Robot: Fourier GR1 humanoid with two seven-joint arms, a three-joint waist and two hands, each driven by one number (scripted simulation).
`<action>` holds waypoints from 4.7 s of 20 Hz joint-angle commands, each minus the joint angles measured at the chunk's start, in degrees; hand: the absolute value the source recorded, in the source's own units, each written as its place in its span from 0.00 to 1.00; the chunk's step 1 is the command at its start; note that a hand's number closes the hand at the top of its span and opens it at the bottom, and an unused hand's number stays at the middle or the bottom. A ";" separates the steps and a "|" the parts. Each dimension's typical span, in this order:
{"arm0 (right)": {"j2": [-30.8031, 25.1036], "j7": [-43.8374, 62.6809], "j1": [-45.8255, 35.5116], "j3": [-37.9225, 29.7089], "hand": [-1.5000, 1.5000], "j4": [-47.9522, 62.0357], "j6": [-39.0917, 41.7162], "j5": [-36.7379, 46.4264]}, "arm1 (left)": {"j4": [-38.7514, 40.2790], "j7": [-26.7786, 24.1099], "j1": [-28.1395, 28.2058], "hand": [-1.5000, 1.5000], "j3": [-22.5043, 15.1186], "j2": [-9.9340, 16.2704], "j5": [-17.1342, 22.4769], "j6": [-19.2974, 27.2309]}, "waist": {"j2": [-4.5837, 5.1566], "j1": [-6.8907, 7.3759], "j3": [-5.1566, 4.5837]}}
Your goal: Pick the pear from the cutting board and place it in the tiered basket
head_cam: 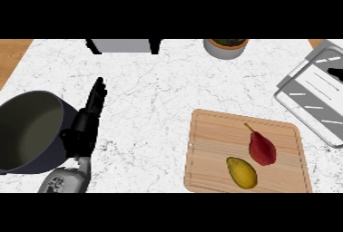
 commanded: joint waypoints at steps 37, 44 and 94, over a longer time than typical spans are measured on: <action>-2.28 -33.46 10.33 18.93 0.00 2.37 -26.28 48.33 | 0.31 1.85 -1.98 0.50 3.62 -2.46 -3.00 -2.66 | -0.14 -0.08 -0.17; 5.39 -26.63 7.90 18.28 0.00 5.07 -25.62 53.00 | 1.27 0.36 -1.01 0.50 1.95 -5.44 -6.09 -1.12 | -0.16 -0.16 -0.19; 20.55 -30.60 5.20 22.15 0.00 20.40 -26.57 68.30 | -1.11 0.85 -0.18 0.50 6.90 -4.91 -5.84 -6.43 | -0.20 -0.20 -0.20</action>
